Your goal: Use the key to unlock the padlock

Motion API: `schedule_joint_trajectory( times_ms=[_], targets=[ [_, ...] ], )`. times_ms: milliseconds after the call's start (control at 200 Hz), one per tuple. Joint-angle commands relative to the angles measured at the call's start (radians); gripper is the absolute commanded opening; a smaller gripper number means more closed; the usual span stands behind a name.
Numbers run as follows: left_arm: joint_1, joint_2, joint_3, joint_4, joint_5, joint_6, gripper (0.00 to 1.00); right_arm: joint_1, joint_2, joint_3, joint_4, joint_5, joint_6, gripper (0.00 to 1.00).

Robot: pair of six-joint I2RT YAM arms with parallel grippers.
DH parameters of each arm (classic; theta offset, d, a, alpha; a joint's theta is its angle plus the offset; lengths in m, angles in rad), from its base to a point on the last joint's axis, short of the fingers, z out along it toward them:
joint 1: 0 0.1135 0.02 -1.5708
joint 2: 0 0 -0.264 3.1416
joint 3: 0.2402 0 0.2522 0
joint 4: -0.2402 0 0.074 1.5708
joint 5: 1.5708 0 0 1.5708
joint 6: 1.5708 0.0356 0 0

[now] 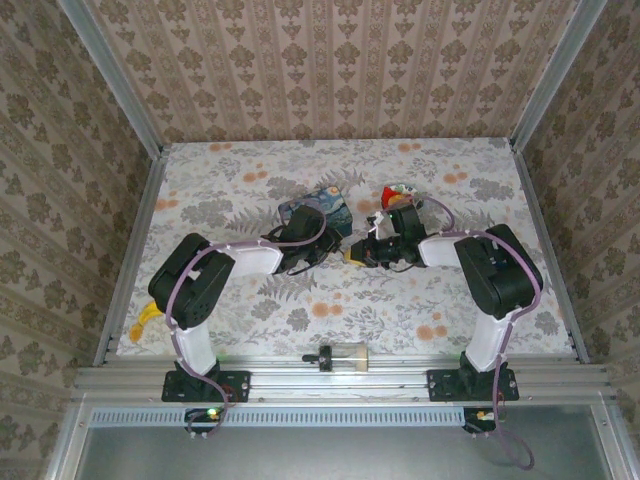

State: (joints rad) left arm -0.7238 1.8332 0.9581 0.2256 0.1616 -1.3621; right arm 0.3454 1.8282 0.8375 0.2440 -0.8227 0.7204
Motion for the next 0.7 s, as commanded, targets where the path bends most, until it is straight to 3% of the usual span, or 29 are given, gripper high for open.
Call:
schedule_joint_trajectory(
  times_ms=[0, 330, 695],
  targets=[
    [0.003, 0.044, -0.029, -0.094, 0.145, -0.136, 0.00, 0.007, -0.040, -0.034, -0.061, 0.035, -0.035, 0.00],
    [0.011, 0.041, -0.023, -0.110, 0.147, -0.127, 0.00, 0.007, -0.085, -0.080, -0.033, 0.049, -0.017, 0.00],
    [0.010, 0.034, -0.013, -0.135, 0.159, -0.108, 0.00, 0.017, -0.126, -0.111, 0.123, 0.088, 0.027, 0.00]
  ],
)
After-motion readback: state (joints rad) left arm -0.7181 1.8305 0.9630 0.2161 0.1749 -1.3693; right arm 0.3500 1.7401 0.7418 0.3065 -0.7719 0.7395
